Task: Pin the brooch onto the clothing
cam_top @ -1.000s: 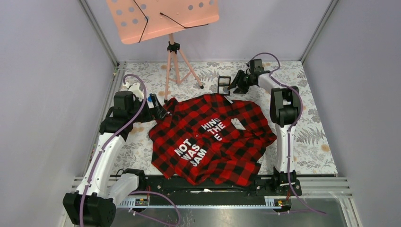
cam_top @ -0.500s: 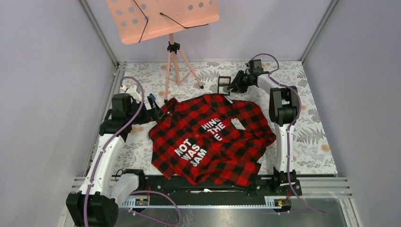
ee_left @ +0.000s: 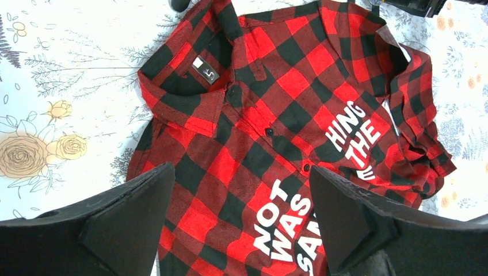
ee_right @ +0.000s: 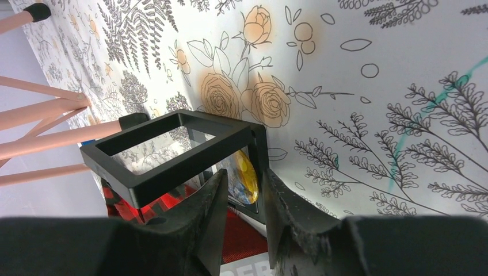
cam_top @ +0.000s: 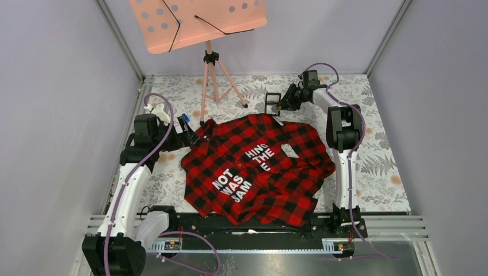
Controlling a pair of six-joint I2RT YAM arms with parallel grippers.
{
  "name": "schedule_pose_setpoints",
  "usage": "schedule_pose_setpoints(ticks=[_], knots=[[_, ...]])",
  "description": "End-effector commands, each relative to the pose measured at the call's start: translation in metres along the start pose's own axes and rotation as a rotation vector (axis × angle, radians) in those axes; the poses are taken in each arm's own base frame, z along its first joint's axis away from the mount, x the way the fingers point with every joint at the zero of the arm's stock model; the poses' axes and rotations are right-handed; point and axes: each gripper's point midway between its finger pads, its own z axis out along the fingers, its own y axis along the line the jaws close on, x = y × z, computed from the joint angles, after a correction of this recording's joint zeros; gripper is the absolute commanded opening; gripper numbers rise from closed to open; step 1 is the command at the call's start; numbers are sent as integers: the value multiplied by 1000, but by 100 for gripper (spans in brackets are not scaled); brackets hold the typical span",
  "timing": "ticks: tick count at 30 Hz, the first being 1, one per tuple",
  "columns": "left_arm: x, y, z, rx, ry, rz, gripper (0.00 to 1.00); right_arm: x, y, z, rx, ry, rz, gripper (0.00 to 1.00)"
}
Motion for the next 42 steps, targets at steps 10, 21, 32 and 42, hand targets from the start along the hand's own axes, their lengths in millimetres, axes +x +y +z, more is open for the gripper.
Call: schedule_pose_setpoints(ticks=[10,21,32,42], knots=[[-16,-2,-3,35,-70,1,95,-2,10,-1,-21,11,-10,27],[-15,0,-3,33,-72,-14,95,-1,16,-6,-57,-10,-13,10],[-17,-7,-2,82,-82,-23,95,-14,61,-44,-171,-99,-59,0],[-15,-27,-16,167,-95,-39,95,1,73,-73,-197,-101,-93,0]])
